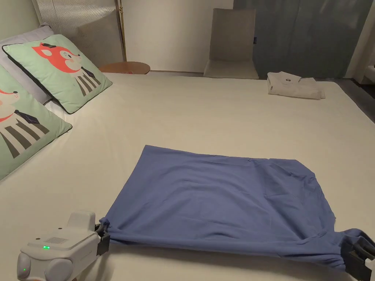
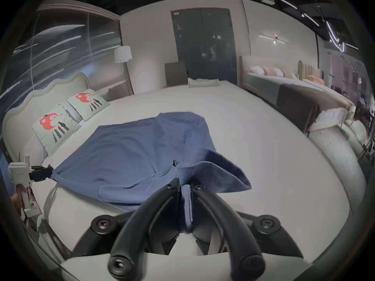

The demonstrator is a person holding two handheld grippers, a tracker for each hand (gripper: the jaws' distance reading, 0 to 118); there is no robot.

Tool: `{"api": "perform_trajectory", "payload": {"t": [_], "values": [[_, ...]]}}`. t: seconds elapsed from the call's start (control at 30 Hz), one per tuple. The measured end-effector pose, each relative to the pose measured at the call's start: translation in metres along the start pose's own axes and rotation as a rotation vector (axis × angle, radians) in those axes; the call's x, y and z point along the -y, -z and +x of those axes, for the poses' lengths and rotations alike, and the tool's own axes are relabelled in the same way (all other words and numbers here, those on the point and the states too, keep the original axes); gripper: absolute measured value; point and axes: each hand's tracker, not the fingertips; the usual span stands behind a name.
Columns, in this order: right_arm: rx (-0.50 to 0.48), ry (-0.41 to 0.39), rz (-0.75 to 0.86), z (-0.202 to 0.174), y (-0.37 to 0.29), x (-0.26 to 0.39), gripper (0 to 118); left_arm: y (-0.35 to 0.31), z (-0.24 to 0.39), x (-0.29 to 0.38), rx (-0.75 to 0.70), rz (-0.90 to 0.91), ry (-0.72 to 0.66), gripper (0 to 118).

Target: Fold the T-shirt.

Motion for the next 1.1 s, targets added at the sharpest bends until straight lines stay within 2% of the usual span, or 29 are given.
{"api": "perform_trajectory", "payload": {"t": [0.23, 0.4, 0.47, 0.5, 0.53, 0.57, 0.6, 0.63, 0.67, 0.7, 0.77, 0.87, 1.1], "values": [[0.029, 0.043, -0.132, 0.003, -0.017, 0.058, 6, -0.016, -0.006, 0.044, 0.009, -0.093, -0.022, 2], [0.049, 0.077, -0.184, 0.003, -0.014, 0.071, 6, -0.014, -0.006, 0.060, 0.012, -0.124, -0.052, 2], [0.055, 0.067, -0.179, -0.002, -0.016, 0.069, 9, -0.012, -0.006, 0.058, 0.006, -0.126, -0.060, 2], [0.059, 0.047, -0.181, 0.000, -0.011, 0.071, 14, -0.012, -0.007, 0.055, 0.005, -0.138, -0.070, 3], [0.060, 0.032, -0.186, -0.002, -0.012, 0.068, 29, -0.013, -0.005, 0.051, 0.005, -0.146, -0.076, 9], [0.061, 0.026, -0.195, -0.004, -0.015, 0.064, 48, -0.014, -0.004, 0.046, 0.003, -0.155, -0.082, 21], [0.060, 0.022, -0.195, -0.006, -0.018, 0.058, 68, -0.015, -0.003, 0.040, -0.004, -0.163, -0.091, 44], [0.051, 0.019, -0.186, -0.009, -0.024, 0.047, 92, -0.016, -0.001, 0.034, -0.009, -0.164, -0.097, 78], [0.036, 0.023, -0.161, -0.012, -0.027, 0.039, 99, -0.017, 0.001, 0.027, -0.005, -0.148, -0.108, 99], [0.021, 0.033, -0.114, -0.014, -0.030, 0.029, 102, -0.019, 0.004, 0.018, 0.010, -0.108, -0.126, 99], [0.001, 0.049, -0.020, -0.016, -0.034, 0.007, 105, -0.028, 0.013, -0.004, 0.040, -0.003, -0.141, 109], [-0.008, 0.049, 0.087, -0.027, -0.048, -0.029, 105, -0.042, 0.032, -0.039, 0.066, 0.107, -0.132, 109], [0.046, -0.067, 0.330, -0.057, -0.084, -0.075, 104, -0.089, 0.066, -0.086, 0.084, 0.409, -0.100, 109]]}}
